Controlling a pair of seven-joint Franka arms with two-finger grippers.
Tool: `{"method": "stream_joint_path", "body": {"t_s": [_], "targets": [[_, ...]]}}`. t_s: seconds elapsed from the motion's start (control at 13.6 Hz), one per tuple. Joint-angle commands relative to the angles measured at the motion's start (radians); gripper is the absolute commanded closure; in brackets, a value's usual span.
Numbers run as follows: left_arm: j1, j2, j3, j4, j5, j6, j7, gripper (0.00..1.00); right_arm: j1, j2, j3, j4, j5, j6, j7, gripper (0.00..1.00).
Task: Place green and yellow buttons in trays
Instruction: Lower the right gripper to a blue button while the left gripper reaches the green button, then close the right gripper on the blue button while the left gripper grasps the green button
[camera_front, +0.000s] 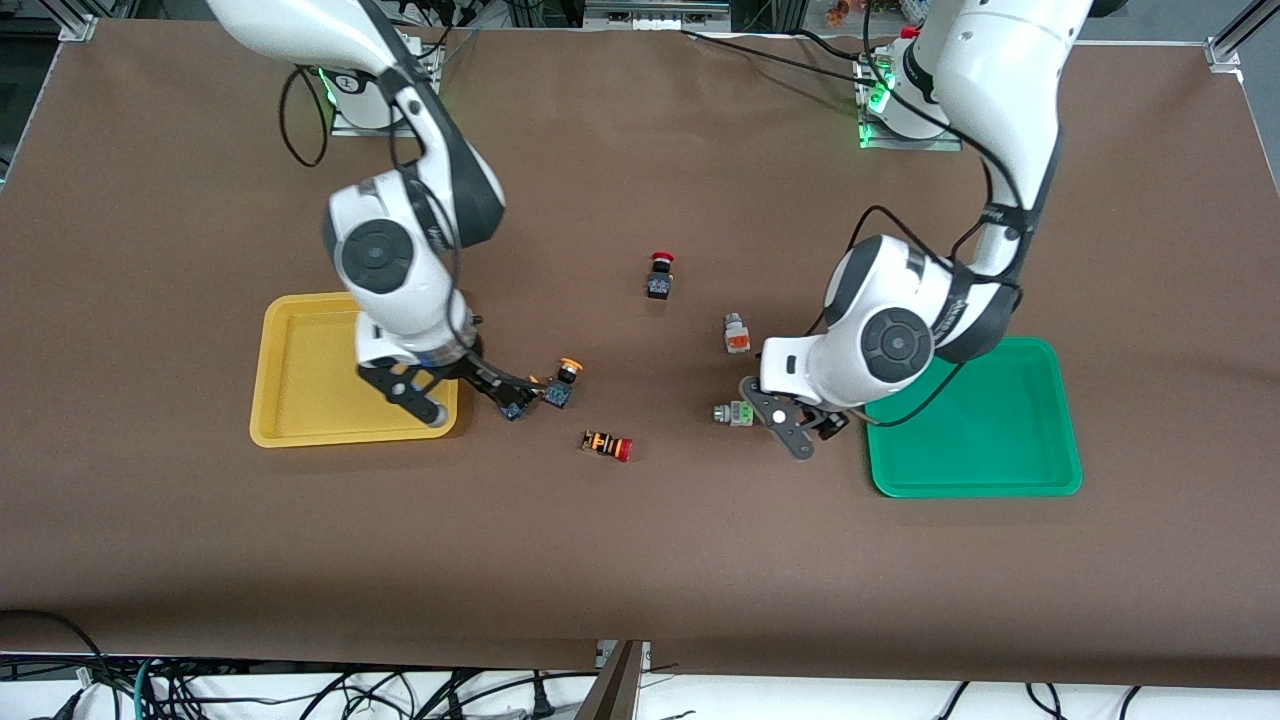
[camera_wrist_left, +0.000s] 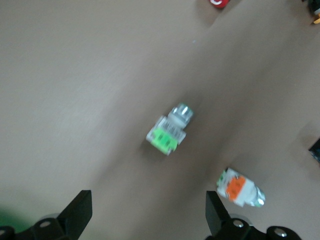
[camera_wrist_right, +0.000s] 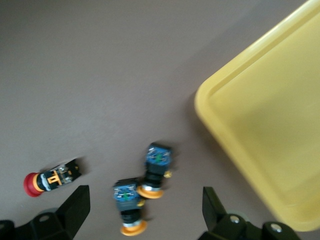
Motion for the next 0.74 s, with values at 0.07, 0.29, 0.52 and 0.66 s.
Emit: {"method": "stream_joint_path", "body": {"t_s": [0.07, 0.29, 0.52, 0.66], "targets": [[-0.091, 0.096, 0.002, 0.024, 0.065, 0.157, 0.033, 0.00, 0.034, 0.090, -0.011, 0.013, 0.003, 0.119, 0.137, 0.01], [-0.110, 0.115, 0.000, 0.009, 0.077, 0.190, 0.032, 0.00, 0.035, 0.122, -0.014, 0.001, 0.003, 0.127, 0.175, 0.01], [-0.107, 0.135, 0.002, 0.008, 0.077, 0.193, 0.041, 0.00, 0.032, 0.167, -0.015, 0.001, 0.003, 0.200, 0.188, 0.01], [-0.107, 0.135, 0.002, 0.008, 0.077, 0.206, 0.041, 0.00, 0.034, 0.193, -0.015, -0.002, 0.003, 0.220, 0.188, 0.01]]}}
